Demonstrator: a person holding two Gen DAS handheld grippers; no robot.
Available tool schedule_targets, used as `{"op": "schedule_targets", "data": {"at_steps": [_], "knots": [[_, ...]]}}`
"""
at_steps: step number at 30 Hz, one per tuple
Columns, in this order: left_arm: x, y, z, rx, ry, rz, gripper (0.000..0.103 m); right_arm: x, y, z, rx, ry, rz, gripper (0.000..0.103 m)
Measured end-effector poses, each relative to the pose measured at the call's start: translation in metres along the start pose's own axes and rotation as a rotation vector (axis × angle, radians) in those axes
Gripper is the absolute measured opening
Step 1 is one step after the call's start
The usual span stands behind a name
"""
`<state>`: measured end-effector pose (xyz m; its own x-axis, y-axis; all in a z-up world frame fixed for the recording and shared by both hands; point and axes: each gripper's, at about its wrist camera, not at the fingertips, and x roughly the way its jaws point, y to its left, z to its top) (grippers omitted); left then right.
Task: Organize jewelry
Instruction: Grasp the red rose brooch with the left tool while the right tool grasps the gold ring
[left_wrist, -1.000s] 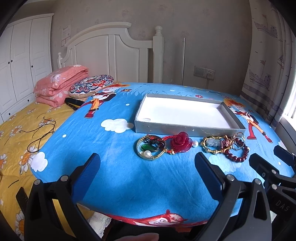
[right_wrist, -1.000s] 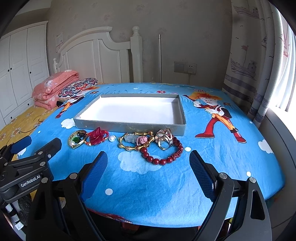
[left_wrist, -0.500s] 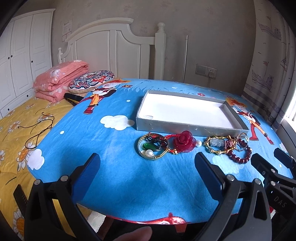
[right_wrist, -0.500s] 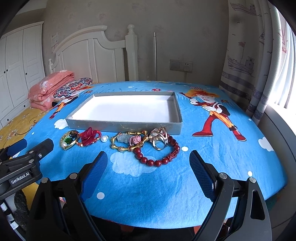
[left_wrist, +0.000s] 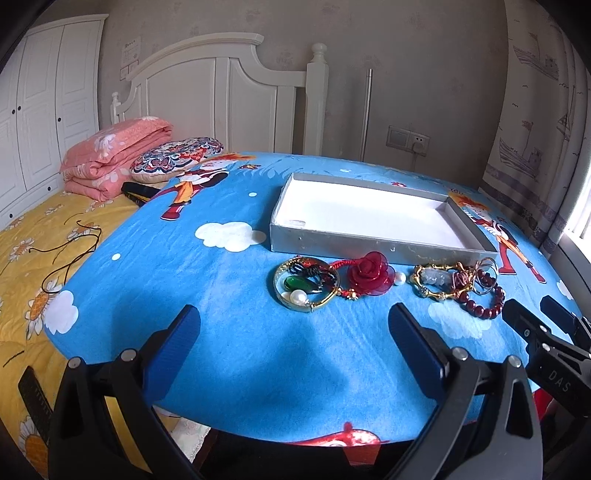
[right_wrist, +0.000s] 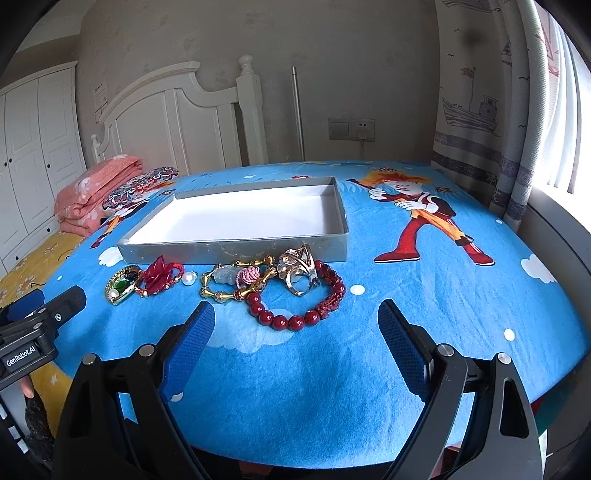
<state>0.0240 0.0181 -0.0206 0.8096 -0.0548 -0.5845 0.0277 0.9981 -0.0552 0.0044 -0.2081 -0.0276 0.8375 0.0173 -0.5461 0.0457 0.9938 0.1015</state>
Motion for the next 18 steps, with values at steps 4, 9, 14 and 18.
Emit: {"op": "schedule_targets", "data": {"at_steps": [4,9,14,18], "knots": [[0.029,-0.009,0.0,0.04,0.063,-0.031,0.098,0.012,-0.008,0.003,0.024,0.024,-0.016,0.084],[0.051,-0.027,0.016,0.076,0.04,-0.051,0.097,0.022,-0.015,0.013,0.031,0.032,-0.01,0.079],[0.066,-0.045,0.029,0.105,0.041,-0.095,0.092,0.029,-0.014,0.026,0.005,0.033,0.013,0.069],[0.076,-0.052,0.035,0.109,0.045,-0.104,0.083,0.04,-0.012,0.032,-0.022,0.061,0.013,0.063]]}}
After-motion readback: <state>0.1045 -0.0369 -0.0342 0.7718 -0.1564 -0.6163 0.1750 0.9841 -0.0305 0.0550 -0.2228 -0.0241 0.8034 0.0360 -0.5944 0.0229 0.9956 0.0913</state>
